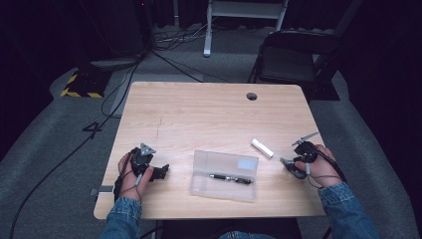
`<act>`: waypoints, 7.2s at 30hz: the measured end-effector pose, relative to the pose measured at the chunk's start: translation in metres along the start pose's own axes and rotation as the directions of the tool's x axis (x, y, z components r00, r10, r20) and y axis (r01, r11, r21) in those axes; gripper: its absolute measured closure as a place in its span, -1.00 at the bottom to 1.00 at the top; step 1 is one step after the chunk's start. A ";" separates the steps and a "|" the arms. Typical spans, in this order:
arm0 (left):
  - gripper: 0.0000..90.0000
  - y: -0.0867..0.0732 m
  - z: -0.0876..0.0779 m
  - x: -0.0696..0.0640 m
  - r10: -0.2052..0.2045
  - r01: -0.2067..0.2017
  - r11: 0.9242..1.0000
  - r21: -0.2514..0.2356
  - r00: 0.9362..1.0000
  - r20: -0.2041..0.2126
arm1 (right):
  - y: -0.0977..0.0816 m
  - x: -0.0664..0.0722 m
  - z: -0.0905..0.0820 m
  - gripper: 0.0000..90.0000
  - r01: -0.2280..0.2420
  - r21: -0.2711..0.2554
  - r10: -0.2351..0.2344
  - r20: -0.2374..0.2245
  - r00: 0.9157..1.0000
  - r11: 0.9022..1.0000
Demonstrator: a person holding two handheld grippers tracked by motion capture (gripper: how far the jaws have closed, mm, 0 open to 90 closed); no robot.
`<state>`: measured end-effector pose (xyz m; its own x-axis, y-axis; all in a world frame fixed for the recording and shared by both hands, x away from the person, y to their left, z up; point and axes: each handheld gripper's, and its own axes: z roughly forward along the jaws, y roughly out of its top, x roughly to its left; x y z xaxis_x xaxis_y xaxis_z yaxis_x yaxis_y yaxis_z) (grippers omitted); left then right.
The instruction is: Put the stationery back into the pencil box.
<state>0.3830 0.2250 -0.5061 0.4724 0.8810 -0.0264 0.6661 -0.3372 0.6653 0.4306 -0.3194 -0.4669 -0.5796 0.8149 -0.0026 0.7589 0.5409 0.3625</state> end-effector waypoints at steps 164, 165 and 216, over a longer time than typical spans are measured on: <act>-0.99 -0.001 0.000 -0.001 -0.010 0.010 1.000 -0.003 1.000 -0.013 | 0.045 0.172 0.000 0.18 0.554 -0.231 -0.600 -0.278 0.750 0.800; -0.99 -0.001 0.000 -0.001 -0.010 0.010 1.000 -0.002 1.000 -0.013 | 0.045 0.172 0.001 0.18 0.553 -0.232 -0.599 -0.280 0.750 0.800; -1.00 -0.001 0.000 -0.001 -0.011 0.011 1.000 -0.003 1.000 -0.011 | 0.045 0.165 -0.006 0.07 0.478 -0.261 -0.542 -0.318 0.778 0.839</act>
<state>0.3817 0.2240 -0.5063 0.4586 0.8883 -0.0260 0.6696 -0.3262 0.6673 0.3674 -0.1612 -0.4457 -0.9567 0.2744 0.0976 0.2820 0.7892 0.5456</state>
